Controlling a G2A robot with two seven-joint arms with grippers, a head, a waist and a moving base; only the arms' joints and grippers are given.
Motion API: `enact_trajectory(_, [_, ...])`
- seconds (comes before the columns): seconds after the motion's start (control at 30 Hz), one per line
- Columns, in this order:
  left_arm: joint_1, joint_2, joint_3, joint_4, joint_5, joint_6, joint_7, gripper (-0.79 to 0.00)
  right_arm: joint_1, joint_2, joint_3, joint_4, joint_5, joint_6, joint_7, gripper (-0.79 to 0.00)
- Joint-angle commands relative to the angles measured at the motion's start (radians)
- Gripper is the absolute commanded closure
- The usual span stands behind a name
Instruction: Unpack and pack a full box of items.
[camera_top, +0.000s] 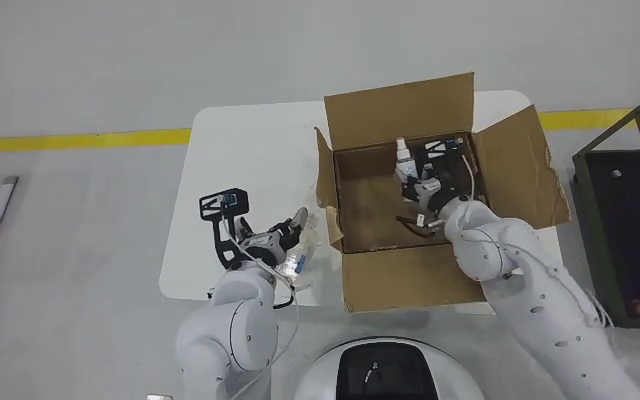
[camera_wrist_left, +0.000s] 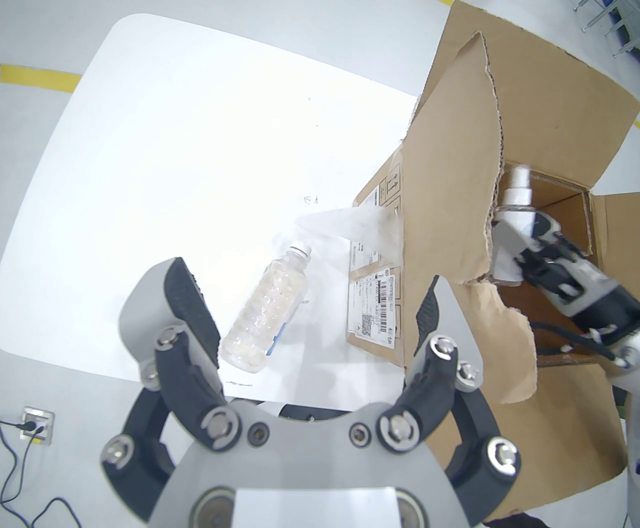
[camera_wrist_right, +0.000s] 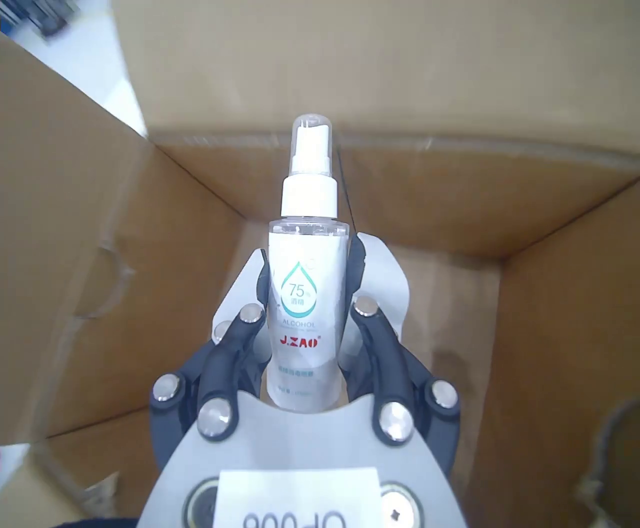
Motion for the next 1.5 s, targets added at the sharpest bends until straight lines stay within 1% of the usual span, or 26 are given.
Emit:
enact_trajectory(0.0, [-0.002, 0.000, -0.004, 0.002, -0.008, 0.002, 0.001, -0.785, -0.049, 0.006, 0.063, -0.039, 0.053, -0.040, -0.044, 0.000])
enact_trajectory(0.17, [-0.006, 0.001, -0.011, 0.006, -0.014, -0.002, 0.004, -0.785, -0.155, 0.012, 0.169, -0.115, 0.221, -0.160, -0.151, 0.000])
enact_trajectory(0.23, [-0.006, 0.001, -0.011, 0.006, -0.014, -0.002, 0.004, -0.785, -0.176, 0.012, 0.202, -0.105, 0.309, -0.219, -0.185, 0.000])
enact_trajectory(0.33, [-0.006, 0.001, -0.011, 0.006, -0.014, -0.002, 0.004, -0.785, -0.186, 0.013, 0.223, -0.063, 0.420, -0.310, -0.190, 0.000])
enact_trajectory(0.77, [-0.006, 0.001, -0.011, 0.006, -0.014, -0.002, 0.004, -0.785, -0.186, 0.013, 0.223, -0.063, 0.420, -0.310, -0.190, 0.000])
enact_trajectory(0.83, [-0.006, 0.001, -0.011, 0.006, -0.014, -0.002, 0.004, -0.785, -0.190, 0.013, 0.227, -0.074, 0.428, -0.312, -0.211, 0.000])
enact_trajectory(0.9, [-0.006, 0.001, -0.011, 0.006, -0.014, -0.002, 0.004, -0.785, -0.203, 0.013, 0.256, -0.101, 0.465, -0.323, -0.256, 0.000])
enact_trajectory(0.93, [-0.006, 0.001, -0.011, 0.006, -0.014, -0.002, 0.004, -0.785, -0.214, 0.013, 0.282, -0.125, 0.505, -0.341, -0.283, 0.000])
enact_trajectory(1.03, [-0.006, 0.001, -0.011, 0.006, -0.014, -0.002, 0.004, -0.785, -0.246, 0.018, 0.369, -0.183, 0.553, -0.382, -0.329, 0.000])
enact_trajectory(1.13, [-0.006, 0.001, -0.011, 0.006, -0.014, -0.002, 0.004, -0.785, -0.293, 0.023, 0.497, -0.255, 0.605, -0.408, -0.393, 0.000])
enact_trajectory(1.23, [-0.006, 0.001, -0.011, 0.006, -0.014, -0.002, 0.004, -0.785, -0.356, 0.027, 0.639, -0.308, 0.629, -0.410, -0.425, 0.000])
enact_trajectory(1.27, [-0.006, 0.001, -0.011, 0.006, -0.014, -0.002, 0.004, -0.785, -0.379, 0.029, 0.684, -0.319, 0.623, -0.405, -0.428, 0.000])
enact_trajectory(1.33, [-0.006, 0.001, -0.011, 0.006, -0.014, -0.002, 0.004, -0.785, -0.429, 0.033, 0.778, -0.332, 0.555, -0.381, -0.413, 0.000])
enact_trajectory(1.4, [-0.006, 0.001, -0.011, 0.006, -0.014, -0.002, 0.004, -0.785, -0.474, 0.035, 0.844, -0.322, 0.527, -0.362, -0.394, 0.000])
enact_trajectory(1.43, [-0.006, 0.001, -0.011, 0.006, -0.014, -0.002, 0.004, -0.785, -0.497, 0.036, 0.871, -0.315, 0.497, -0.362, -0.375, 0.000])
enact_trajectory(1.47, [-0.006, 0.001, -0.011, 0.006, -0.014, -0.002, 0.004, -0.785, -0.526, 0.039, 0.894, -0.297, 0.433, -0.353, -0.348, 0.000])
